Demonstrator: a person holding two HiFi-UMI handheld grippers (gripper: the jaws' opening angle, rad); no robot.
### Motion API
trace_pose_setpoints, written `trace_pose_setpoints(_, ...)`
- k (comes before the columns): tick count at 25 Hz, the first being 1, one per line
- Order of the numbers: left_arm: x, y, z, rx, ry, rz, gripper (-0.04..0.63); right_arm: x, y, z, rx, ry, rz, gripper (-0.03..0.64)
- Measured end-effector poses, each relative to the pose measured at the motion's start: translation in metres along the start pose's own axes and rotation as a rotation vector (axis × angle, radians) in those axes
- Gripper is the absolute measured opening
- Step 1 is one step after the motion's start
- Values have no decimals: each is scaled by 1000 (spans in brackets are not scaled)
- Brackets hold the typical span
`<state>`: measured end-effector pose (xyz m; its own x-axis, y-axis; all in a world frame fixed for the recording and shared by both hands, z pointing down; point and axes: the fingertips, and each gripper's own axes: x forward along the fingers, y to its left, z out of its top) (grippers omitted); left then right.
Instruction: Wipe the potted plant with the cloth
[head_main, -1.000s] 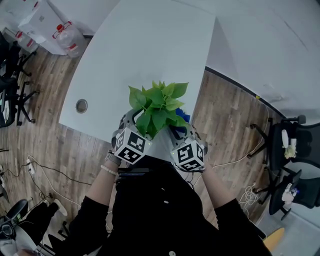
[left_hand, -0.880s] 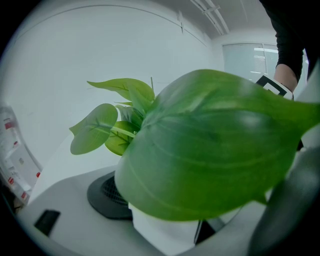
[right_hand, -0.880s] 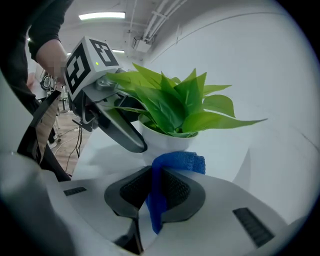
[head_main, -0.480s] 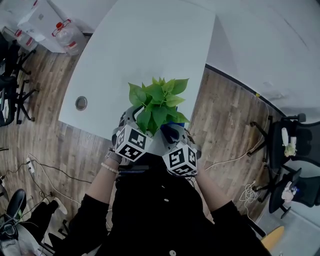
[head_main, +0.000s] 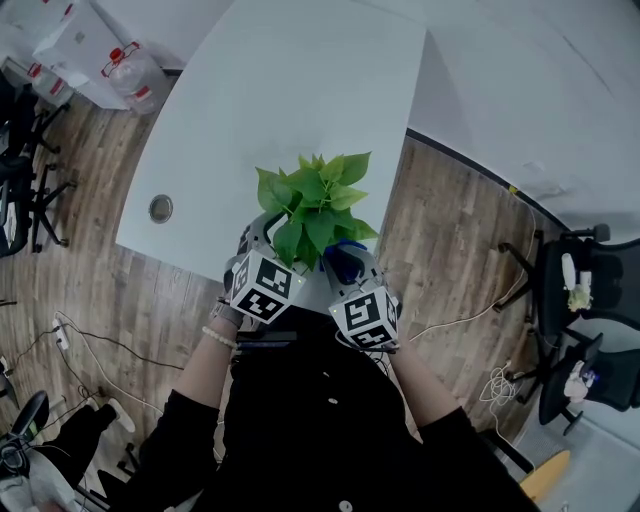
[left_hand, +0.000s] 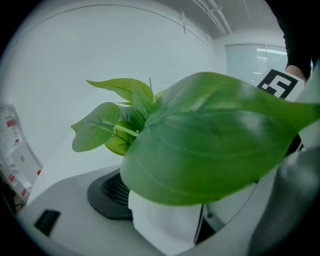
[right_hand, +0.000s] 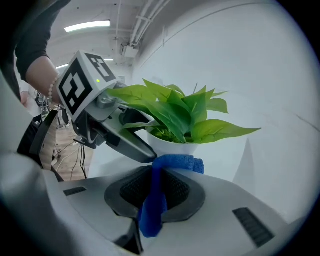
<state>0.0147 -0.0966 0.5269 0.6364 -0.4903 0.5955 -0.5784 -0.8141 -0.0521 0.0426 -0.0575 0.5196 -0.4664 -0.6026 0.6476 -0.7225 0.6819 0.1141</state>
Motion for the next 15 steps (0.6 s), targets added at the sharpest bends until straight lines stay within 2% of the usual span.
trace_pose_setpoints(4, -6, -8, -2, 10, 2, -59, 382, 0, -19, -4, 67, -22, -55, 83)
trace_pose_setpoints(8, -15, -9, -16, 29, 28, -94, 382, 1, -28, -1, 119, -7, -62, 84)
trace_pose_setpoints(15, -22, 24, -31, 86, 69, -84, 382, 14, -54, 8, 27, -1, -78, 83)
